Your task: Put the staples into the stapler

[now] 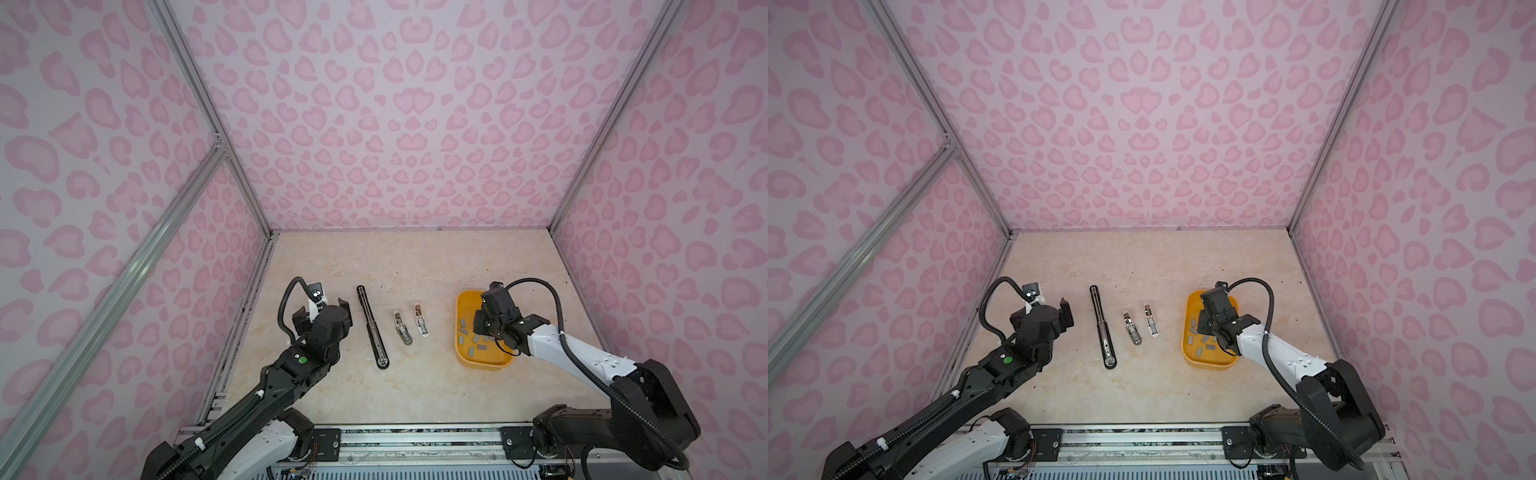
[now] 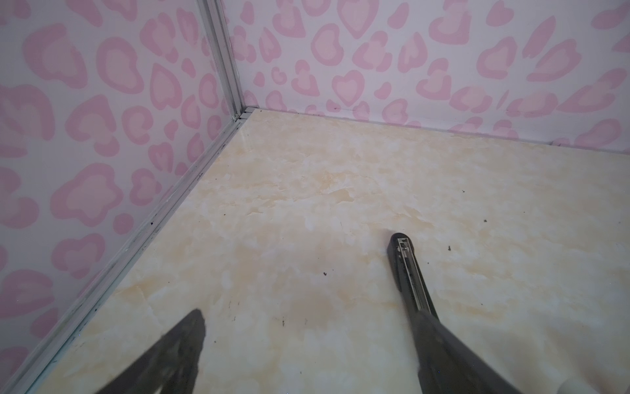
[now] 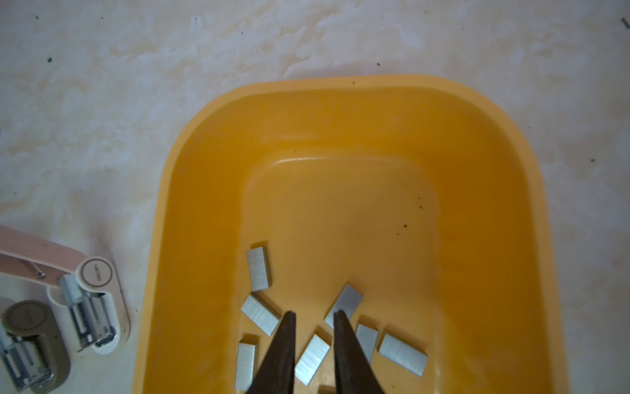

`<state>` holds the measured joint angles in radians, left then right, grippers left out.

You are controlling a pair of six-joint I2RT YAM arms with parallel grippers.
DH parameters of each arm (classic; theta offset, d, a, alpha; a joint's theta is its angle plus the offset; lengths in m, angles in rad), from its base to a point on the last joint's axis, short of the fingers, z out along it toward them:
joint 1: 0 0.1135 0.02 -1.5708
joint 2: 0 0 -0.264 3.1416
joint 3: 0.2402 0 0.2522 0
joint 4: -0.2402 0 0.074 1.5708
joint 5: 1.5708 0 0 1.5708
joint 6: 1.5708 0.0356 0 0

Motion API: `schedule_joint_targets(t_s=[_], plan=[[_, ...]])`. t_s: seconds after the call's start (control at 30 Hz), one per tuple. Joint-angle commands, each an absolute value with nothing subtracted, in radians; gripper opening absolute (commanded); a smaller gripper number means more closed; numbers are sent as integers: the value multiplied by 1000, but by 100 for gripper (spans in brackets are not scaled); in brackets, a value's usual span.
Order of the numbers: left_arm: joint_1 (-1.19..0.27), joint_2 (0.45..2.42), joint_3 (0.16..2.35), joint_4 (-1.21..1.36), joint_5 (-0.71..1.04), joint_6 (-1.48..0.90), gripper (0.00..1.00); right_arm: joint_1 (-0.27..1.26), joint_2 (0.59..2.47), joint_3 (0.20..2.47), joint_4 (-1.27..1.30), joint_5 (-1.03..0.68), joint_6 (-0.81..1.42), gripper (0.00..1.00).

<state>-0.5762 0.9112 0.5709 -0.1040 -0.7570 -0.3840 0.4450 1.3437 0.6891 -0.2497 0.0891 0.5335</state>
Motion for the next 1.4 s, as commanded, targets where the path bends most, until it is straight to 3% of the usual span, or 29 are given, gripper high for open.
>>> schedule_joint_targets(t_s=[0.0, 0.13, 0.93, 1.23, 1.37], plan=[[-549, 923, 586, -51, -679, -339, 96, 446, 1397, 695, -186, 32, 492, 23], [-499, 899, 566, -36, -589, -338, 96, 446, 1457, 724, -181, 26, 473, 23], [-486, 902, 548, -10, -603, -333, 96, 505, 1669, 866, -241, 72, 441, 28], [-485, 904, 549, -8, -601, -334, 96, 529, 1715, 899, -303, 165, 446, 26], [-485, 901, 548, -10, -600, -335, 96, 540, 1726, 906, -317, 192, 449, 20]])
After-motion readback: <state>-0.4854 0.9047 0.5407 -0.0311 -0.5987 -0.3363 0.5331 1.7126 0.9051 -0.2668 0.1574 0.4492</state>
